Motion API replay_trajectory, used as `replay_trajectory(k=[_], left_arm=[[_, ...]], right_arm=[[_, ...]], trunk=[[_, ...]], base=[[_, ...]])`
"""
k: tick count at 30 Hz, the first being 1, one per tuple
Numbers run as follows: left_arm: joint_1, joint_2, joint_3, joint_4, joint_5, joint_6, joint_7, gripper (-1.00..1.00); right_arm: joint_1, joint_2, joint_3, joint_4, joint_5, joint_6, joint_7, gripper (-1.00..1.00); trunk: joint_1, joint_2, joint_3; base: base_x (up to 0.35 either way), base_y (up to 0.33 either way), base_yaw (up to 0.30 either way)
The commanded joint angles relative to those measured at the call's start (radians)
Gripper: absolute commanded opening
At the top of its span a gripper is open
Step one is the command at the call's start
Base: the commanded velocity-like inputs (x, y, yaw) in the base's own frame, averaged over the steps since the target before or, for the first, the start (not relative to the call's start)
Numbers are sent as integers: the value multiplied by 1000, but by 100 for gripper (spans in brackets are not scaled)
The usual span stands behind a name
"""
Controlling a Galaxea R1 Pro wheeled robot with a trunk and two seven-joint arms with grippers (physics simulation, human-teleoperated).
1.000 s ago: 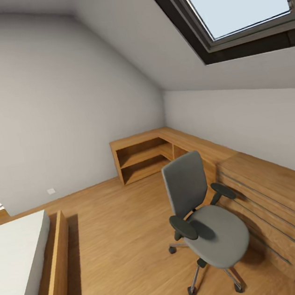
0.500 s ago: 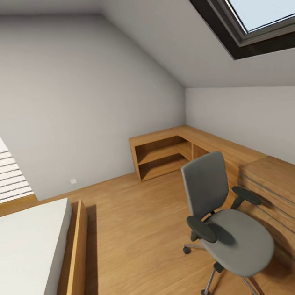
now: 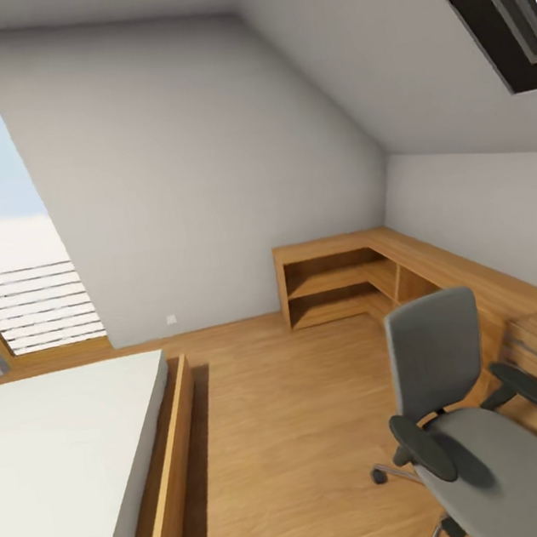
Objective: In the bedroom, organize the workspace by keeping the computer under the desk, ensuring the monitor is on the desk, placing the keyboard on the desk next to the monitor, placing the mouse on the desk next to the keyboard, moving the folder from the swivel chair onto the desk next to the mouse, stacking the notebook on top of the folder with the pen on top of the notebook, and positioning the swivel chair next to the desk.
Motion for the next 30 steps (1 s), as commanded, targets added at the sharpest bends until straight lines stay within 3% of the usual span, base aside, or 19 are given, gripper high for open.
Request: replay_trajectory(k=[1,8,17,22,30], left_arm=[[-1,0,-4,0,4,-3,4,100],[-1,-3,-9,0,-1,-3,2,100],[-1,-3,-47,0,-4,-3,4,100],[-1,-2,-53,0,-3,-3,6,100],[-1,-1,-56,0,-3,-3,7,100]], right_arm=[[-1,1,8,2,0,-1,-8,100],[-2,0,8,2,0,2,-8,100],[-1,-1,8,2,0,3,-7,100],[-1,-1,8,3,1,3,-5,100],[-1,-2,8,2,2,3,-5,100]], trunk=[[1,-2,-2],[1,-2,-2],[1,-2,-2],[1,-2,-2],[1,-2,-2]], base=[[313,63,285],[130,18,285],[9,1,274],[51,0,105],[284,0,11]])
